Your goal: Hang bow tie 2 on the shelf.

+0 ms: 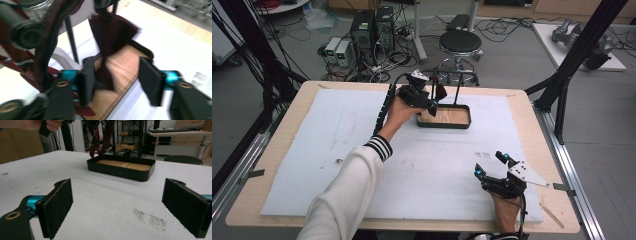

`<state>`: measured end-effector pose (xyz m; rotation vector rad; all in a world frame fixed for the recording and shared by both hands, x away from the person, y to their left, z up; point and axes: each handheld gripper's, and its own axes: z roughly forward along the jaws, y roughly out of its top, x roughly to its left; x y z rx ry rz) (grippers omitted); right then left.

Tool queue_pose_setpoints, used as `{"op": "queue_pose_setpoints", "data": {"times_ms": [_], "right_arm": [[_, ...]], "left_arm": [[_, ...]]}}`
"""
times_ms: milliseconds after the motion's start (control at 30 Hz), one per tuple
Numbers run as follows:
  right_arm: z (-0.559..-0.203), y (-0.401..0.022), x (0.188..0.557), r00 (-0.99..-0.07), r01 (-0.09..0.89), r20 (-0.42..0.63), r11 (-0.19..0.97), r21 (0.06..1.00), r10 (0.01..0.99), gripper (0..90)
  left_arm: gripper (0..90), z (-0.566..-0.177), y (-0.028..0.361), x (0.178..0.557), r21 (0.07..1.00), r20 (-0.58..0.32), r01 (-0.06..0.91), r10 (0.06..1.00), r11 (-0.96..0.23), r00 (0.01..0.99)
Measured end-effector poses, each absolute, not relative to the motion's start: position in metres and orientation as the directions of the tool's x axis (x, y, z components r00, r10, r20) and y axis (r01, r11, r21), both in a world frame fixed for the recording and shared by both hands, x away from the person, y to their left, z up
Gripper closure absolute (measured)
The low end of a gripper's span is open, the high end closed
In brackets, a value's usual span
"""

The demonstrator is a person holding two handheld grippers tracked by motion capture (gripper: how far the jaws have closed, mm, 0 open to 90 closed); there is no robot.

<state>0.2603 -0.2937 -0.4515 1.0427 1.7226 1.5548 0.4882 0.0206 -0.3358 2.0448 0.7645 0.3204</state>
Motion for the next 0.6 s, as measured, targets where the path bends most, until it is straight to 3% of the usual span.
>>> {"op": "queue_pose_setpoints", "data": {"times_ms": [100, 300, 433, 600], "right_arm": [[-0.451, -0.294, 0.26, -0.52, 0.163, 0.076, 0.011, 0.987, 0.851, 9.1], [-0.452, -0.294, 0.26, -0.524, 0.159, 0.072, 0.015, 0.987, 0.848, 9.1], [-0.452, -0.293, 0.26, -0.527, 0.158, 0.066, 0.022, 0.987, 0.847, 9.1], [-0.452, -0.292, 0.26, -0.53, 0.155, 0.06, 0.027, 0.987, 0.846, 9.1]], "left_arm": [[33.3, -0.333, 0.021, 0.482, 0.833, -0.044, 0.365, 0.607, -0.417, 0.794], [23.8, -0.329, 0.028, 0.464, 0.848, -0.037, 0.327, 0.568, -0.418, 0.822], [19.4, -0.323, 0.045, 0.448, 0.853, -0.007, 0.274, 0.515, -0.444, 0.857], [18.3, -0.316, 0.08, 0.427, 0.892, 0.005, 0.223, 0.5, -0.394, 0.866]]}}
